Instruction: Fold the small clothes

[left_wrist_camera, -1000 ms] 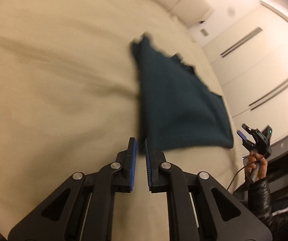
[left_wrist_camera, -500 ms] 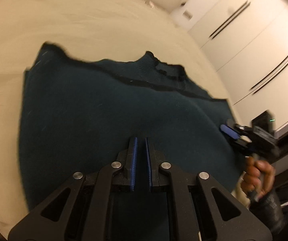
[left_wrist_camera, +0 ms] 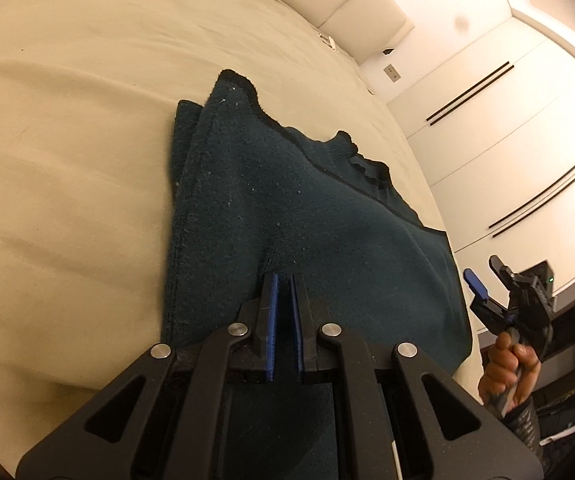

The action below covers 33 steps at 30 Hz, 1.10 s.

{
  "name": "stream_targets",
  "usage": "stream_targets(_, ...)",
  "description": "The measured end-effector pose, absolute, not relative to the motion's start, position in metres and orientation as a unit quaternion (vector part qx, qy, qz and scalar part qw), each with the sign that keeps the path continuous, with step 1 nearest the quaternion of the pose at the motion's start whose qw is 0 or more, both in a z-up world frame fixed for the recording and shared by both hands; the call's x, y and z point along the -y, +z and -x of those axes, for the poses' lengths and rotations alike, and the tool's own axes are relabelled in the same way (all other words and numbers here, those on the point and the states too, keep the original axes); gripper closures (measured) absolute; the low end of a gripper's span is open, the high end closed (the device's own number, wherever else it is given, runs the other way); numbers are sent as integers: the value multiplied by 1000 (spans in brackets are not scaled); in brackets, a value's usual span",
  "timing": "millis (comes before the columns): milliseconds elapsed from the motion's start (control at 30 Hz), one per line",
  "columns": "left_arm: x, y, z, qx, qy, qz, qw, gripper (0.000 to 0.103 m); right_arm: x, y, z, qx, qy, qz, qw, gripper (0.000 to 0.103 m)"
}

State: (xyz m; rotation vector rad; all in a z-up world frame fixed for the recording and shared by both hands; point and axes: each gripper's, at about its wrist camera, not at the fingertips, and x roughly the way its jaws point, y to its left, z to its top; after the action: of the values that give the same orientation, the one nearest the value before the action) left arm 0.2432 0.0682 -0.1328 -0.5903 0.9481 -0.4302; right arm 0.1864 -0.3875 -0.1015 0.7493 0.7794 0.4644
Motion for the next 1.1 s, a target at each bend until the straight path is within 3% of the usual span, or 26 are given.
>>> stream_targets(167, -66, -132, -240, -447, -199, 263, 832, 95, 335, -132, -211, -424, 249, -333, 805, 50)
stream_targets(300, -60, -130, -238, -446, -191, 239, 841, 95, 370, -153, -208, -416, 221, -381, 795, 74)
stream_targets(467, -55, -128, -236, -443, -183, 216, 850, 95, 452, -152, -170, -345, 133, -449, 813, 73)
stream_targets(500, -54, -127, -236, -442, -182, 212, 852, 95, 468, -149, -161, -335, 98, -458, 818, 66)
stream_targets(567, -52, -128, -236, -442, -180, 208, 854, 95, 487, -142, -141, -316, 61, -465, 825, 63)
stream_targets(600, -52, -128, -236, -442, -180, 207, 854, 95, 489, -137, -133, -312, 55, -467, 826, 57)
stream_targets(867, -47, -128, -239, -442, -179, 203, 855, 95, 388, -119, -132, -370, 205, -389, 818, 52)
stream_targets(933, -48, -128, -240, -442, -181, 204, 855, 95, 373, -128, -136, -392, 222, -379, 808, 44)
stream_targets(1000, -50, -129, -239, -441, -183, 207, 854, 95, 365, -146, -145, -423, 212, -379, 795, 45)
stream_targets(1033, -51, -129, -239, -441, -185, 210, 853, 95, 368, -152, -146, -430, 204, -383, 792, 54)
stream_targets(1100, -54, -128, -238, -442, -189, 218, 849, 95, 378, -161, -142, -424, 187, -399, 791, 61)
